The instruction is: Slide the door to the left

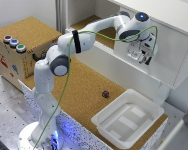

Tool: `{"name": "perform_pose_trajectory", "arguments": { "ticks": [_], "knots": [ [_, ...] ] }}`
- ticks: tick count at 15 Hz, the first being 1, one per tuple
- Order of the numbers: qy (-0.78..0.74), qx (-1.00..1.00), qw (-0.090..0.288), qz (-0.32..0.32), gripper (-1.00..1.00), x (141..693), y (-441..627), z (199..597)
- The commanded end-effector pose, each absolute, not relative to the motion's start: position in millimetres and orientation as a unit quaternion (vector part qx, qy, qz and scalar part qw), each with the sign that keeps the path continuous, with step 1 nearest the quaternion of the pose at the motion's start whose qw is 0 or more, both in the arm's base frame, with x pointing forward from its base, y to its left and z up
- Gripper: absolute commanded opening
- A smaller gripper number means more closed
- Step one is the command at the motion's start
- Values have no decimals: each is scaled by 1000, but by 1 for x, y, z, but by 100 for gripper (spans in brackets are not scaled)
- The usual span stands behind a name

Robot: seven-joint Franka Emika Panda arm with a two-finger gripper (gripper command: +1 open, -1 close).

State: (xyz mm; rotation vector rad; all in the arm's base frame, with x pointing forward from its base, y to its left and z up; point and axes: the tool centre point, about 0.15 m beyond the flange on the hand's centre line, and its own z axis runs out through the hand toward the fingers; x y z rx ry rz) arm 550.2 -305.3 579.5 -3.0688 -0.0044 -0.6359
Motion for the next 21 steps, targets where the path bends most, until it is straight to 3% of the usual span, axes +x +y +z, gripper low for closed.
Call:
{"name": "perform_pose_trajectory", "arguments": {
  "ticks": [1,12,21],
  "knots": [
    [1,-988,16,-156,-100,585,-318,586],
    [1,-989,18,-147,-100,595,-304,575],
    [-17,-990,30,-138,-100,581,-214,566]
  ]
}}
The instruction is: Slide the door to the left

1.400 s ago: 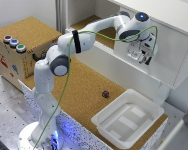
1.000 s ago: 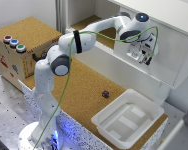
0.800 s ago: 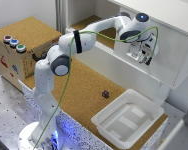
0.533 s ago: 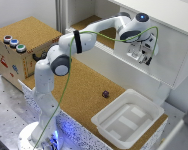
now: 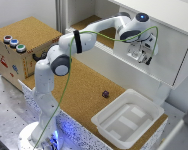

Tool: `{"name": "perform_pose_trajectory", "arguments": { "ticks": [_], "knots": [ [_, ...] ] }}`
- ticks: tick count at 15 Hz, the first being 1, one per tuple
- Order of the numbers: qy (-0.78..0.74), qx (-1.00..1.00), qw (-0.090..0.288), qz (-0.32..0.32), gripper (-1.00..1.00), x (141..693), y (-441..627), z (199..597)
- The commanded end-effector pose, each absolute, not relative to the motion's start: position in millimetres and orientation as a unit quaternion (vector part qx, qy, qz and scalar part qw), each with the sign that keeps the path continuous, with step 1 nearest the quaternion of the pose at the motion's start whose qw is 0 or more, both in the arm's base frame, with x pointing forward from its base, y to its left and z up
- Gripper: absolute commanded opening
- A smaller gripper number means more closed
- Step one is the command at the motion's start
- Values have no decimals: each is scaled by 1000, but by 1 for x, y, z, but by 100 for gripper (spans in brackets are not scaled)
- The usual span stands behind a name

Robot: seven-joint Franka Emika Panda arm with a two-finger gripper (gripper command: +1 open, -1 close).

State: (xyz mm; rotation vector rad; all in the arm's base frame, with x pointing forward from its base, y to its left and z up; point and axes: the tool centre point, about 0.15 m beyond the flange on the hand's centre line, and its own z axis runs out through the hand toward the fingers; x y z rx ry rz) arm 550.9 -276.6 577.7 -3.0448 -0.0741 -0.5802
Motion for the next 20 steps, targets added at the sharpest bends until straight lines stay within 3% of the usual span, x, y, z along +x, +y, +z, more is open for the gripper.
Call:
{"name": "perform_pose_trajectory", "arguments": {
  "ticks": [1,5,9,20],
  "knots": [
    [-17,-990,25,-139,-100,579,-202,564],
    [-23,-989,22,-142,-100,569,-154,562],
    [-37,-988,-16,-150,-100,560,-97,559],
    [-105,-980,-10,-171,-100,603,22,569]
  ]
}}
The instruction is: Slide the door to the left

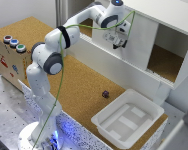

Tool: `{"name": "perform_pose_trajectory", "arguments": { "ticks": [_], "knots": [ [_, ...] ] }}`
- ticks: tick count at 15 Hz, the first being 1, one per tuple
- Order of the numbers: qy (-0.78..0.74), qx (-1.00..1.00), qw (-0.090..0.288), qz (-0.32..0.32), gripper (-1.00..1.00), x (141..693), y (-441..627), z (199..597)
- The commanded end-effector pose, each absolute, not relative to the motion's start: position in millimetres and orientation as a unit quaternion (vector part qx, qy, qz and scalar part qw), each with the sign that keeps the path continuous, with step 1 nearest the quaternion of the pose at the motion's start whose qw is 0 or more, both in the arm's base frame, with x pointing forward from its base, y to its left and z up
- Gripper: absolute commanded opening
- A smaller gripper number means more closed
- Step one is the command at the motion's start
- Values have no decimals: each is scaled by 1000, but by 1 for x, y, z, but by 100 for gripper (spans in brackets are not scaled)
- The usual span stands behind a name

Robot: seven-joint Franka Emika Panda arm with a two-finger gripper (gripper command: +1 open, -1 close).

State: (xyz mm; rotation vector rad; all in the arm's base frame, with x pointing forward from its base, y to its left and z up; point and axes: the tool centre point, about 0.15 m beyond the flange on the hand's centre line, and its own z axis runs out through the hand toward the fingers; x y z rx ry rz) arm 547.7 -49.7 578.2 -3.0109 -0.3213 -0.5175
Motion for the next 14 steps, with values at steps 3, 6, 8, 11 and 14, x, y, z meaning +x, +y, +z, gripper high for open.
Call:
{"name": "perform_pose_trajectory", "arguments": {
  "ticks": [3,6,8,11,14],
  "knots": [
    [-75,-982,-10,-173,-100,612,64,568],
    [-55,-983,-4,-174,-100,611,109,565],
    [-41,-983,-11,-180,-100,612,137,563],
    [-38,-982,-24,-183,-100,615,168,565],
    [-42,-981,-37,-186,-100,619,194,574]
  ]
}}
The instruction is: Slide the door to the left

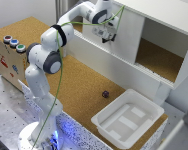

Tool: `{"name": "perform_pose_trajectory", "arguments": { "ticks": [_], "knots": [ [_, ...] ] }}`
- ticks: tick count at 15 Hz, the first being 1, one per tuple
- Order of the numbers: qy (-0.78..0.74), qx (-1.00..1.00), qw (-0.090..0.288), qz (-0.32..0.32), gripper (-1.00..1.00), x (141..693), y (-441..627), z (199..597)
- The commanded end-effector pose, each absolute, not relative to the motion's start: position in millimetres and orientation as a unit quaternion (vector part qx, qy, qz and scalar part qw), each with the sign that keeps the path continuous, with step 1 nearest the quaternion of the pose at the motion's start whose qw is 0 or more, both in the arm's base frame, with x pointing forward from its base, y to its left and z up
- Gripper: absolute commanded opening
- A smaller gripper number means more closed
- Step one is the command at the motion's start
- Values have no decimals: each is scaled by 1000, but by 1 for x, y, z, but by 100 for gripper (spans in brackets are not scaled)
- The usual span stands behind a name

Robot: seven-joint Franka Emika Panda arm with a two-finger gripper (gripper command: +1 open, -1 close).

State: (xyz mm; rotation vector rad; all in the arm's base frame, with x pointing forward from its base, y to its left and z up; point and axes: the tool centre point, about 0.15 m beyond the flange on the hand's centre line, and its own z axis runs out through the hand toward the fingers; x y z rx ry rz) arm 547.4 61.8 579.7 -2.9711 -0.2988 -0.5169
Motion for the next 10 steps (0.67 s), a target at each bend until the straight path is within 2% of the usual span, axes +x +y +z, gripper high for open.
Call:
{"name": "perform_pose_trajectory", "arguments": {
  "ticks": [1,4,5,6,10],
  "knots": [
    [-39,-981,-30,-187,-100,618,203,578],
    [-41,-978,-49,-198,-100,613,226,584],
    [-39,-976,-65,-205,100,607,233,588],
    [-34,-973,-87,-213,100,601,238,594],
    [16,-969,-109,-221,100,571,245,600]
  ]
}}
